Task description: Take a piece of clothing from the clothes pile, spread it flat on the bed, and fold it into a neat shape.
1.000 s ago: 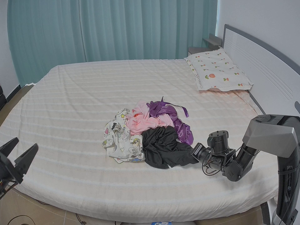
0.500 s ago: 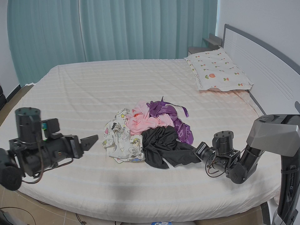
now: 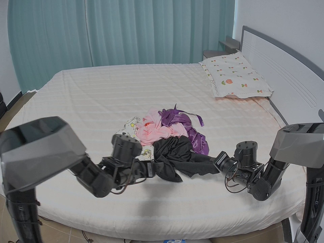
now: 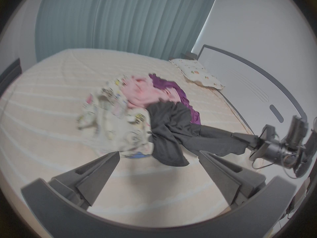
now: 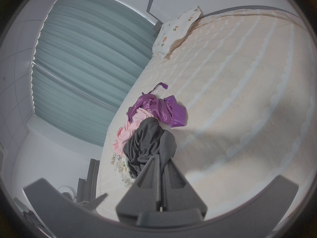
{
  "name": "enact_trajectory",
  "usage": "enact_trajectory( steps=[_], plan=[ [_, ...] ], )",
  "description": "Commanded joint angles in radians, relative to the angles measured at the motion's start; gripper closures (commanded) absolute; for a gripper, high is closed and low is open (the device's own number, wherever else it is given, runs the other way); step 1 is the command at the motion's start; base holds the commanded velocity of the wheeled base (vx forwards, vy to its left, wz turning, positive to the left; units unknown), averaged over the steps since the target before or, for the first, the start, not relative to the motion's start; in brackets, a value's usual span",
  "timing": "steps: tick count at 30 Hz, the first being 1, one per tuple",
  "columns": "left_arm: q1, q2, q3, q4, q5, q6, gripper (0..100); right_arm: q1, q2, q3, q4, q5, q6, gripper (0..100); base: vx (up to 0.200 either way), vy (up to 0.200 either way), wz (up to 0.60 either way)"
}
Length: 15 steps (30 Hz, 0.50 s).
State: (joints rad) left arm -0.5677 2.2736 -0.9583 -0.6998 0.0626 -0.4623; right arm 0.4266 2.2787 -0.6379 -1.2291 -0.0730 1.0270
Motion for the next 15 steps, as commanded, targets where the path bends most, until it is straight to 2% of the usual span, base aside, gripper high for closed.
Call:
enact_trajectory(
  steps=[1,5,7,9,13,15],
  plan=[
    [-0.064,0.297,-0.223,-0.030,-0.087,-0.068,0,-0.002,-0.048,0.047,-0.039,-0.004,0.005,100,0.000,0.000,0.00],
    [-0.064,0.316,-0.284,-0.017,-0.089,-0.070,0,-0.002,-0.056,0.052,-0.039,-0.005,0.005,100,0.000,0.000,0.00],
    [-0.064,0.331,-0.344,0.040,-0.070,-0.075,0,-0.003,-0.056,0.052,-0.039,-0.007,0.005,100,0.000,0.000,0.00],
    [-0.064,0.331,-0.346,0.043,-0.070,-0.075,0,-0.002,-0.056,0.052,-0.039,-0.007,0.005,100,0.000,0.000,0.00],
    [-0.067,0.336,-0.381,0.077,-0.041,-0.075,0,-0.003,-0.058,0.053,-0.039,-0.008,0.005,100,0.000,0.000,0.00],
    [-0.072,0.348,-0.416,0.103,0.006,-0.071,0,-0.012,-0.059,0.053,-0.039,-0.008,0.005,100,0.000,0.000,0.00]
  ],
)
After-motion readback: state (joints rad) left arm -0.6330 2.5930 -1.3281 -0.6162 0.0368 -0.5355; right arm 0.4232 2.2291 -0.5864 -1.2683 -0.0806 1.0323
